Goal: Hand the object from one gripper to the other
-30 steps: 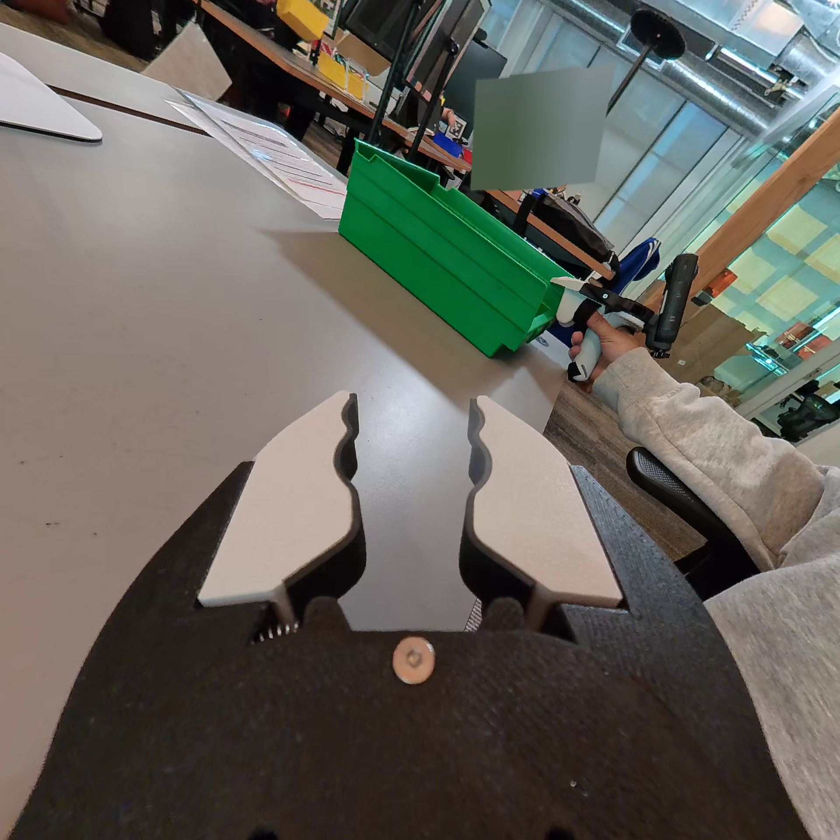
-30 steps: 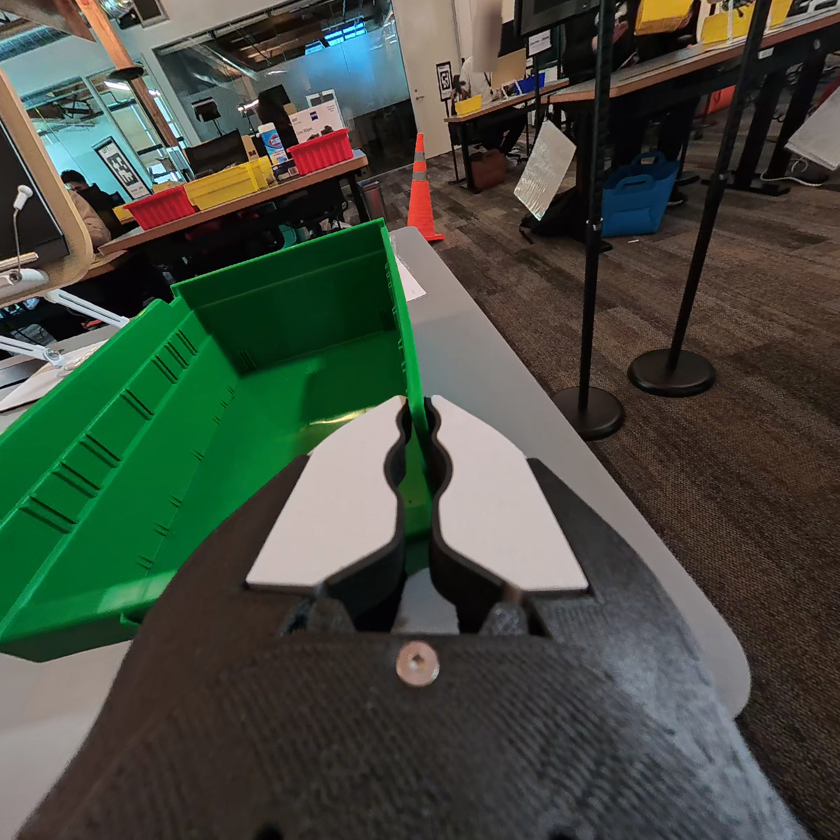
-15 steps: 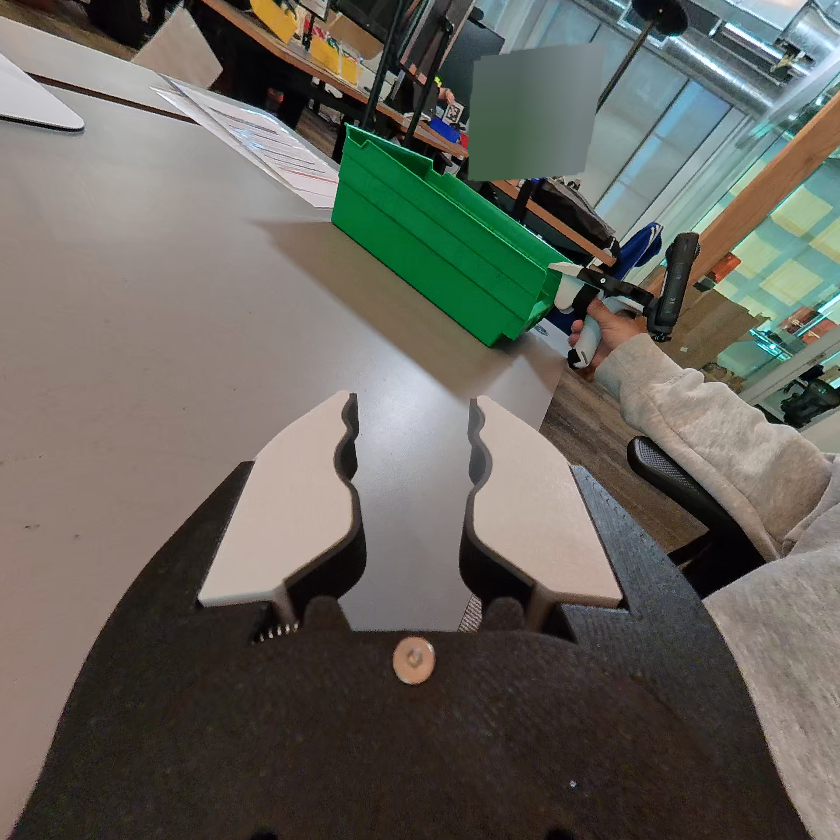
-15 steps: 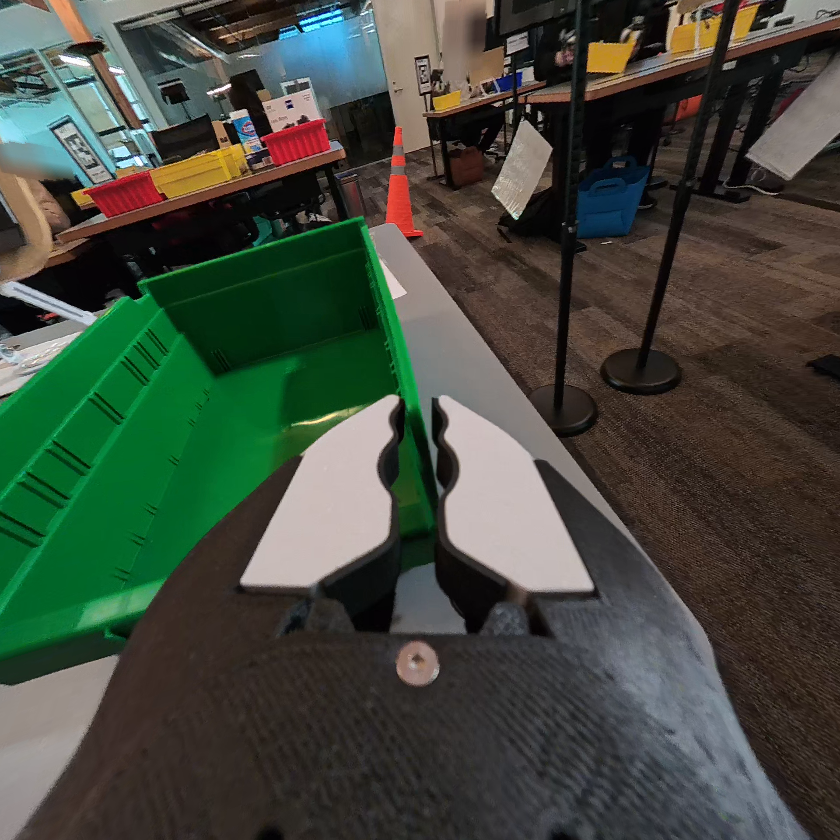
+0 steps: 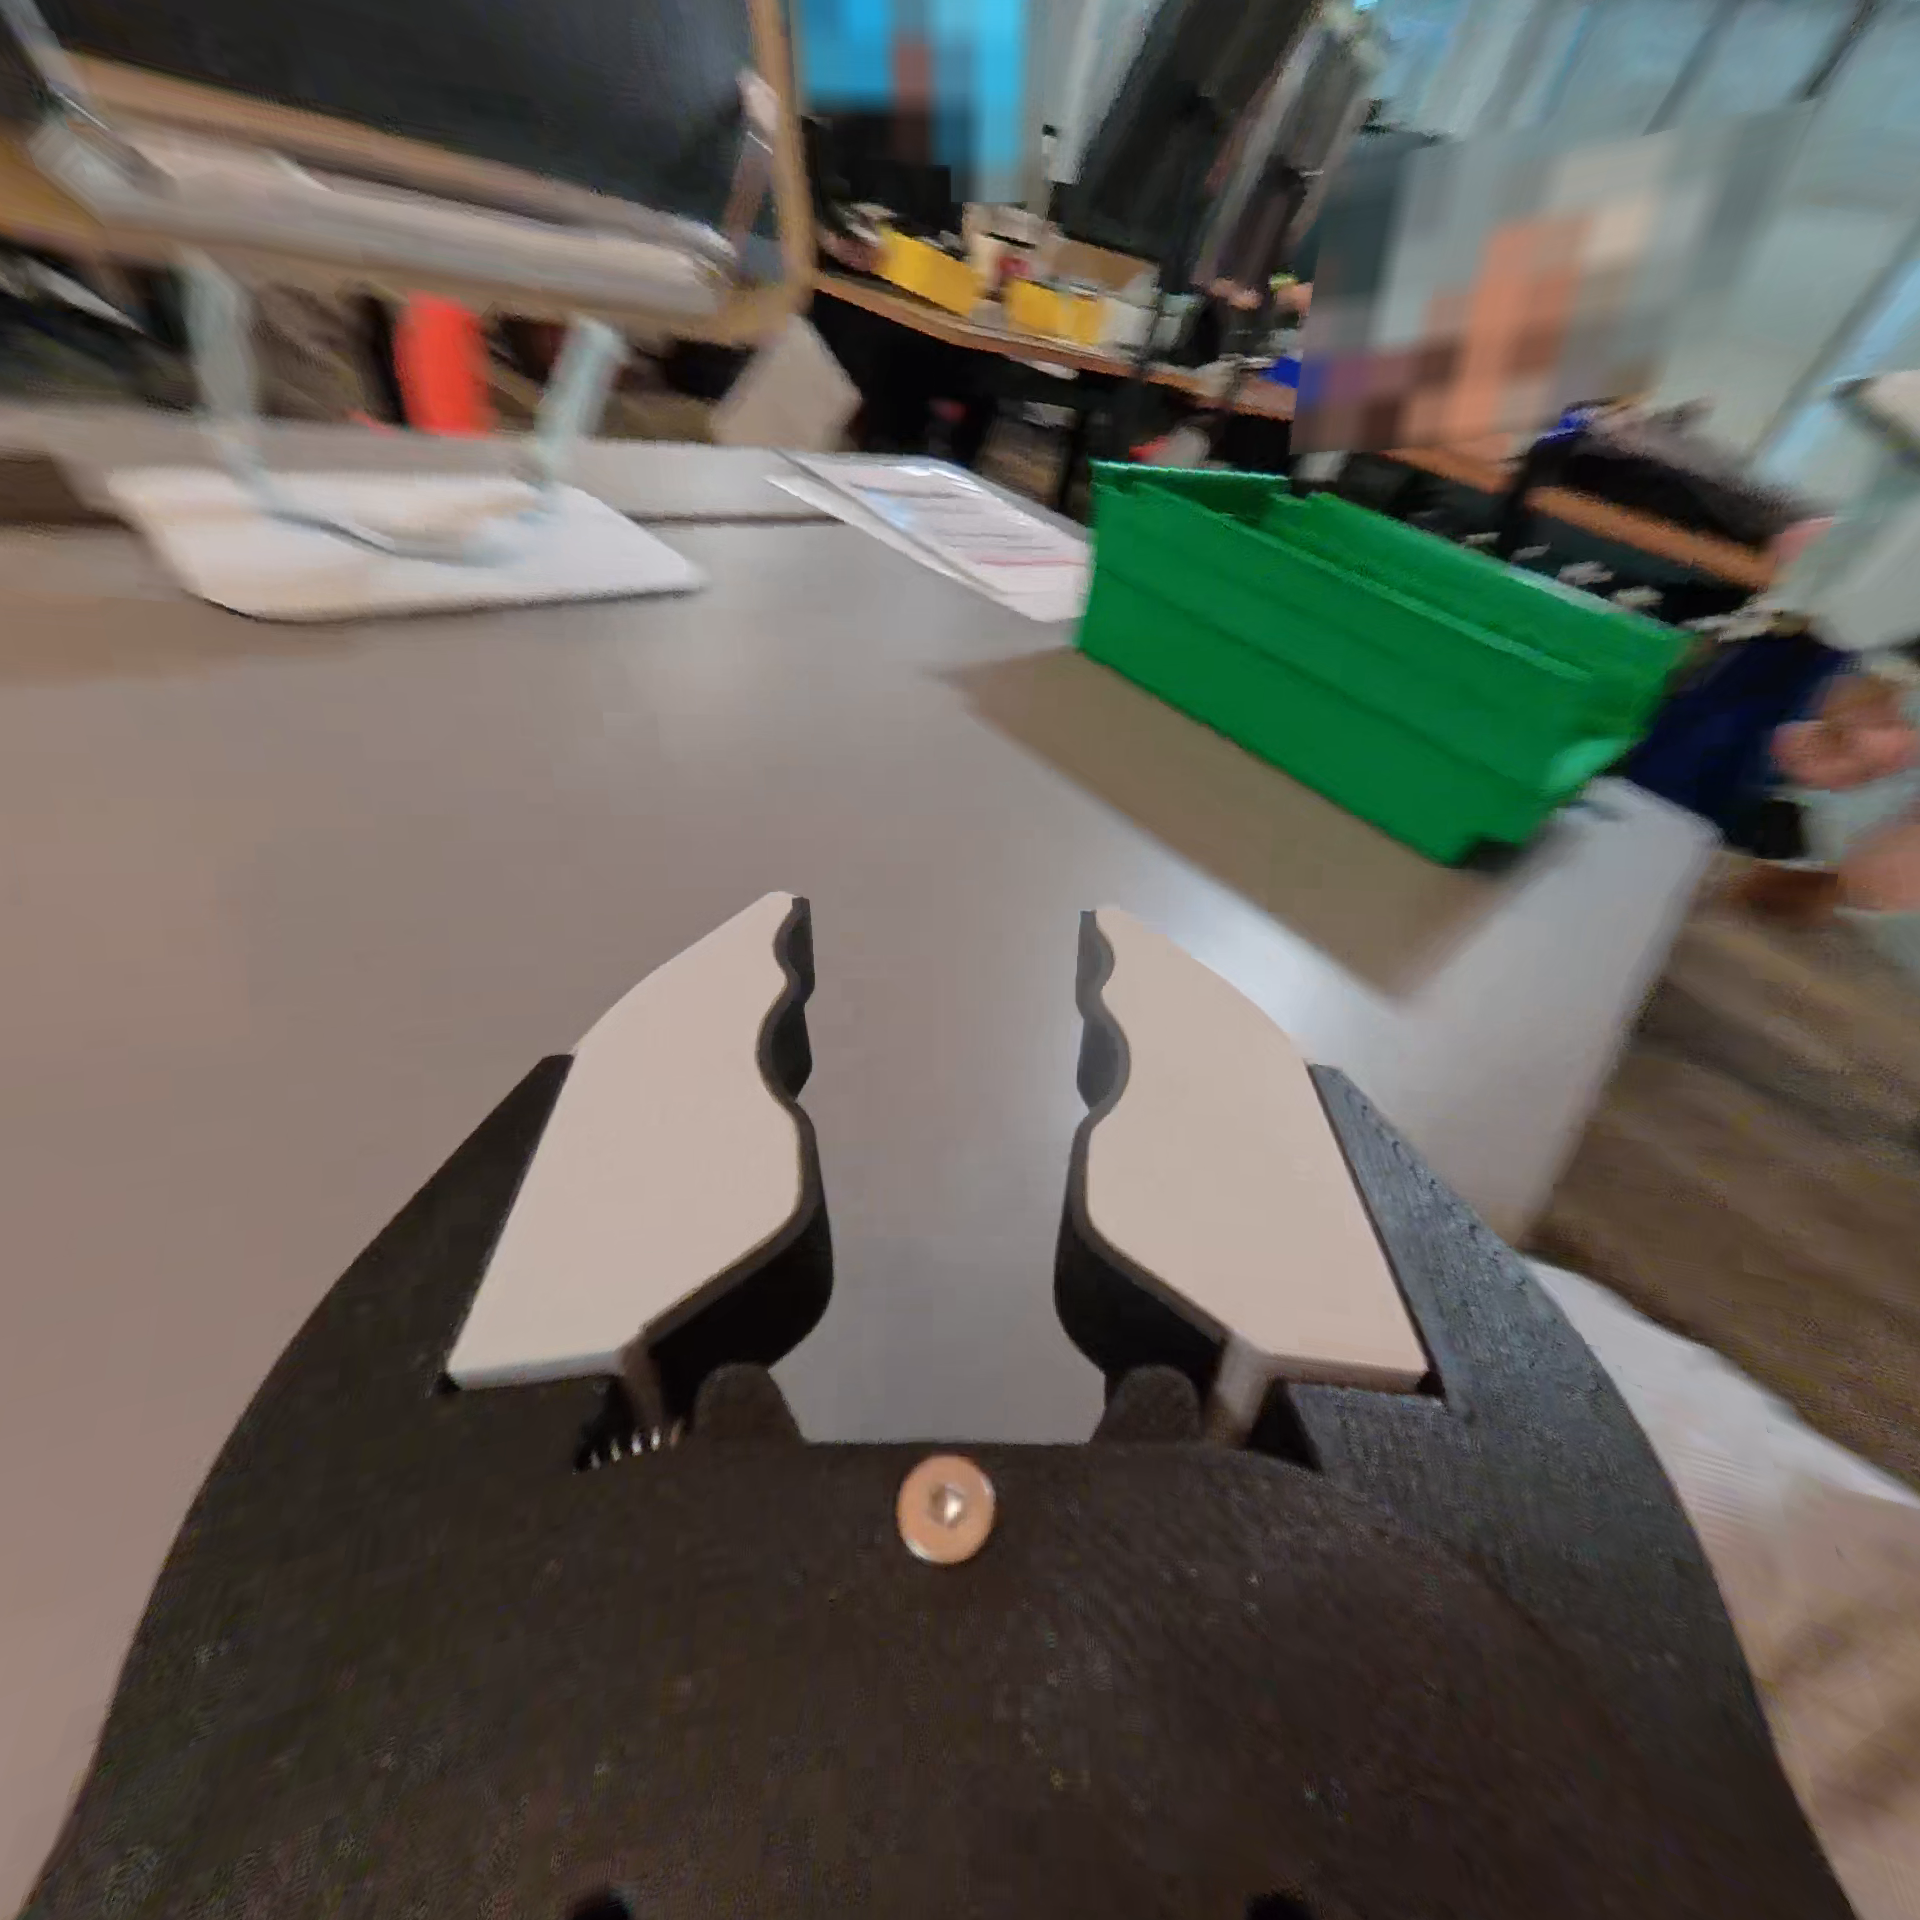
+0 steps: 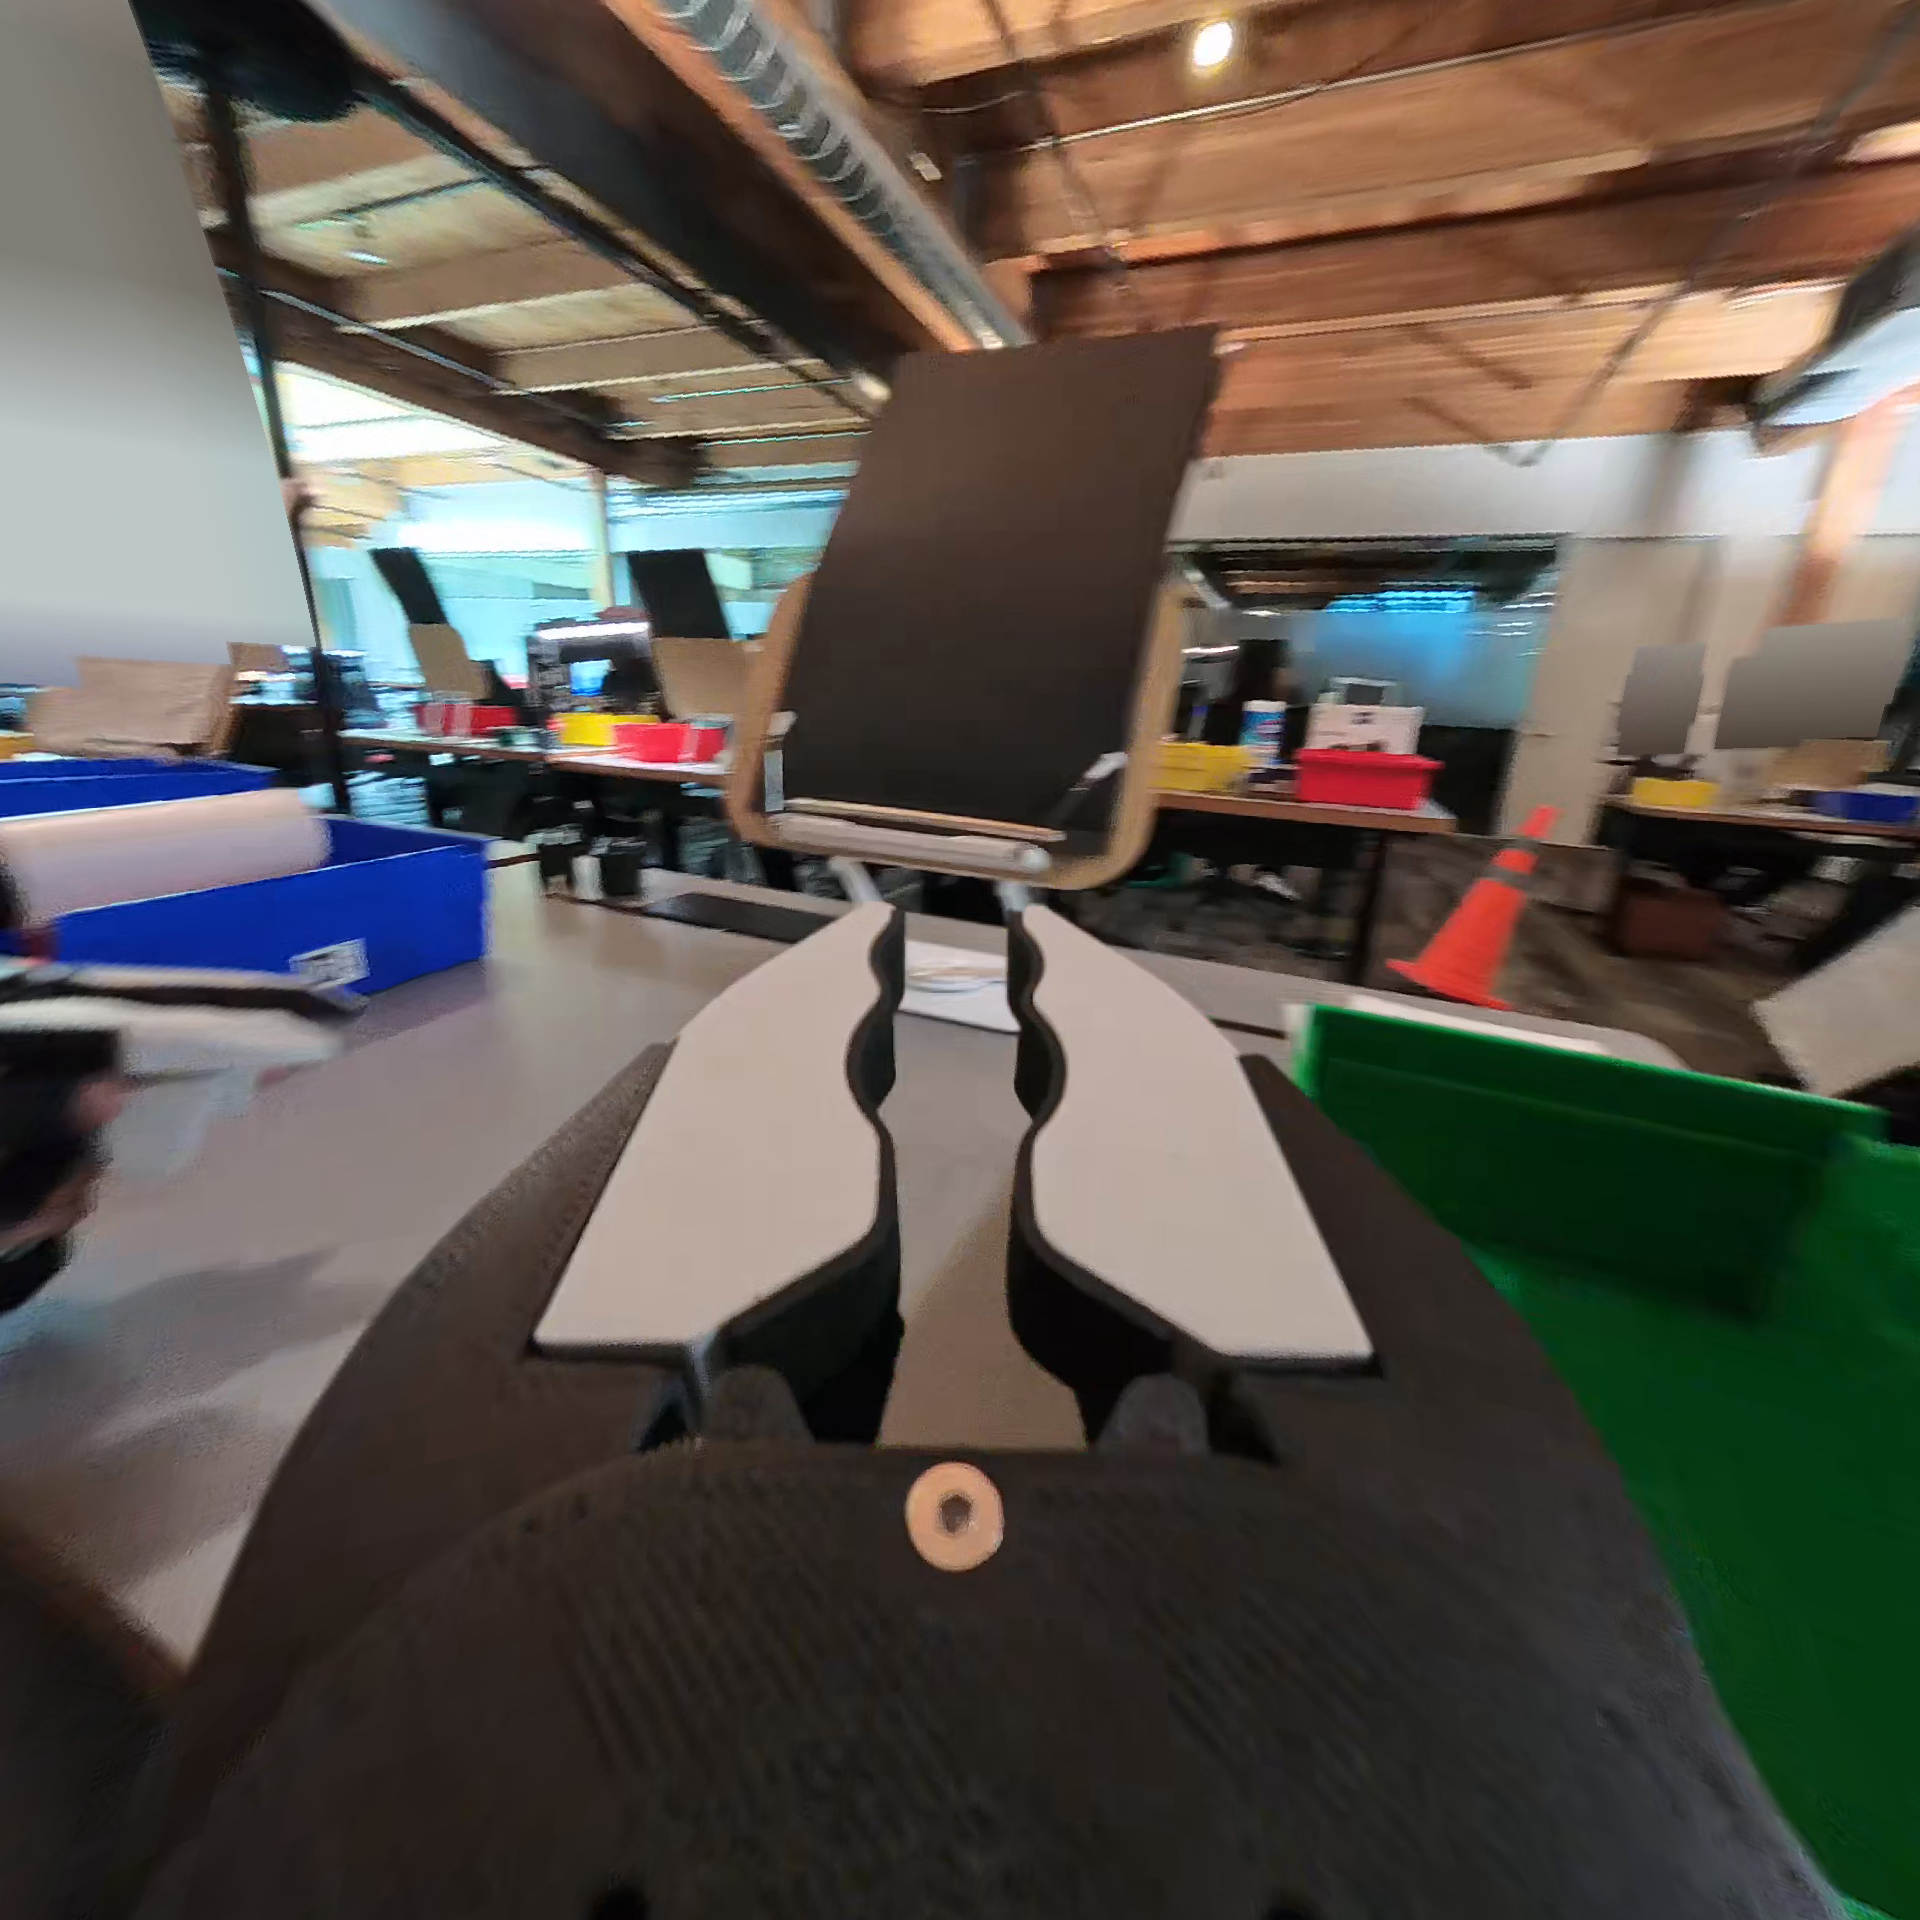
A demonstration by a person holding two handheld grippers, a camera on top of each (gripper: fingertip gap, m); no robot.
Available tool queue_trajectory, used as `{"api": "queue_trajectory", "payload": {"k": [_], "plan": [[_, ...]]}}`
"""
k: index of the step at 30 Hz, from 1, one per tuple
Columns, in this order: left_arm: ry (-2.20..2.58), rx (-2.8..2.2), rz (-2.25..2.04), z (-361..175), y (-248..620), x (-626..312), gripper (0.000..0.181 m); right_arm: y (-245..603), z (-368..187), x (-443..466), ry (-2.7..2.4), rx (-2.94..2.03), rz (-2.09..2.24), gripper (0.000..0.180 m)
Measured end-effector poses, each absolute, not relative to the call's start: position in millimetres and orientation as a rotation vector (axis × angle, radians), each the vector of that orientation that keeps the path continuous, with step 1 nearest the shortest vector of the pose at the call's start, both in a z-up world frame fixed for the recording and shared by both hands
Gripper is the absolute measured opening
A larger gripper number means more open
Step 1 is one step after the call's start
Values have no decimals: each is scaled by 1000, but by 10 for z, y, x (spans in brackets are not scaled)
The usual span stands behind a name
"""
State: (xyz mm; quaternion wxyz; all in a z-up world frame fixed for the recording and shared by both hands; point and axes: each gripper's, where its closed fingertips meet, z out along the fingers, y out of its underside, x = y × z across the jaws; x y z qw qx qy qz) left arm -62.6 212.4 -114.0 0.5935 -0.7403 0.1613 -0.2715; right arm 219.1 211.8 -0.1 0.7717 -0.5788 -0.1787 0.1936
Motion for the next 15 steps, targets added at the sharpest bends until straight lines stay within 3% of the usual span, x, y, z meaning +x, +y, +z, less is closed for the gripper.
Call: {"api": "queue_trajectory", "payload": {"k": [4, 8, 15], "plan": [[259, -1629, -104, -820, 2285, -1642, 58, 1902, -198, 1547, -469, -1269, 615, 21], [30, -1529, 153, -535, 2114, -2591, 62, 1937, -433, 1403, -528, -1360, 702, 22], [59, -1636, 355, -836, 2073, -3236, 59, 2129, -644, 1459, -448, -1469, 857, 25]]}}
